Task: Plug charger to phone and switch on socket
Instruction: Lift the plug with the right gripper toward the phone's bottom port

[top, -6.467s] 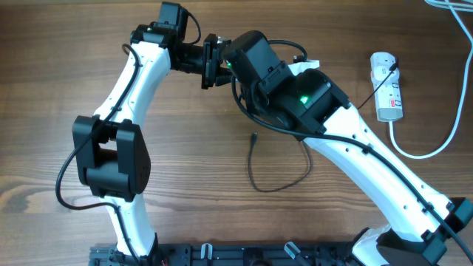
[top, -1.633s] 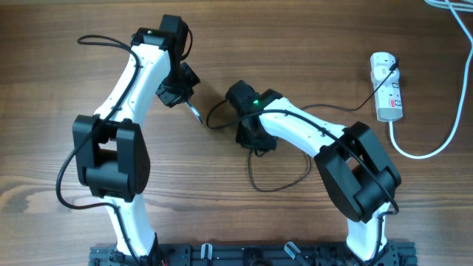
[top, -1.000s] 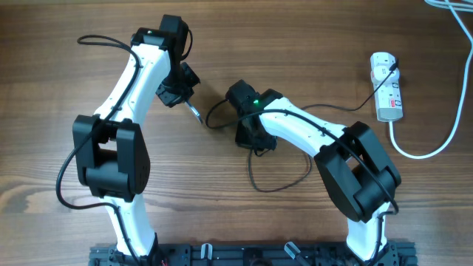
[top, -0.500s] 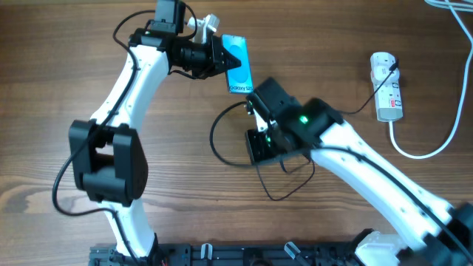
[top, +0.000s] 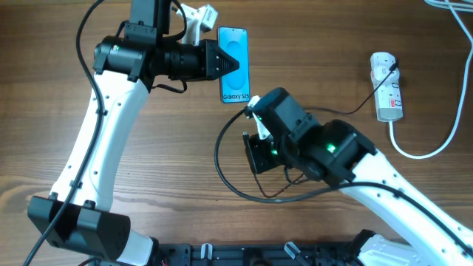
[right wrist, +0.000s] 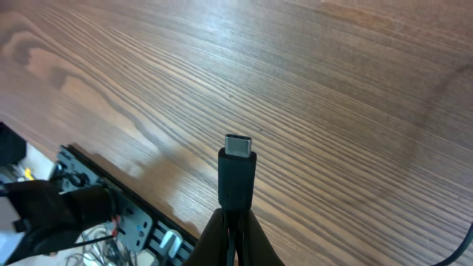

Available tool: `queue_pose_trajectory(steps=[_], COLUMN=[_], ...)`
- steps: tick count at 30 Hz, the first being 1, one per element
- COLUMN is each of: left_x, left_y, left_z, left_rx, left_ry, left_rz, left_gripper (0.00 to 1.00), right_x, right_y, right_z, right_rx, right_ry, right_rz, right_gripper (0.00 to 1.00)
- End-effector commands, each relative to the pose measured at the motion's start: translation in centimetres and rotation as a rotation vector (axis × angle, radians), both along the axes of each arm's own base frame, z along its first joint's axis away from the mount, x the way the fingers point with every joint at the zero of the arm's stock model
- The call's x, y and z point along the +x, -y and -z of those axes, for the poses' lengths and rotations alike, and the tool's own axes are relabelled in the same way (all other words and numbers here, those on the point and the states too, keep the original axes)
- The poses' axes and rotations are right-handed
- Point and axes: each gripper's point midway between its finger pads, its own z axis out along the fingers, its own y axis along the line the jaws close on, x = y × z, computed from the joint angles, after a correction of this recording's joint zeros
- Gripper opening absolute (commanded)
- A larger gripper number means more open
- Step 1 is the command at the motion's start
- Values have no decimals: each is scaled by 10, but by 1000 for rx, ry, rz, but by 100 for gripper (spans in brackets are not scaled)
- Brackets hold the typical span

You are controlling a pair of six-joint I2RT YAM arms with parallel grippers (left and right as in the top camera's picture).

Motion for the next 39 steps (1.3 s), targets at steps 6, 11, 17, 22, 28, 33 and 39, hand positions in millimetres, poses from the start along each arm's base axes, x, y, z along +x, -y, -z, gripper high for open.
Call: queue_pose_trajectory(steps=[6, 11, 17, 22, 28, 33, 39], left_x=[1, -3, -10, -10, -15, -24, -23], left_y=[1, 5, 11, 11, 14, 20, 20], left_z=[-7, -12, -19, -19, -21, -32, -31], left_rx=[-22, -51, -94, -87, -112, -192, -192], left_ry=[-6, 3, 33, 47, 32, -14, -43], left_rz=[-18, 20, 91, 96, 115, 150, 127], left_gripper=[4, 4, 4, 4, 4, 4, 4], right_x=[-9, -12, -18, -18, -12, -7, 18], right_y=[7, 8, 3, -5, -15, -16, -8], right_z=[-36, -42, -44, -50, -61, -52, -39], right_rx=[92, 133, 148, 189, 244, 217, 134], right_ry=[70, 36, 36, 47, 82, 72, 121], right_rz=[9, 71, 6, -24, -37, -23, 88], right_gripper=[4, 4, 4, 4, 4, 5, 4])
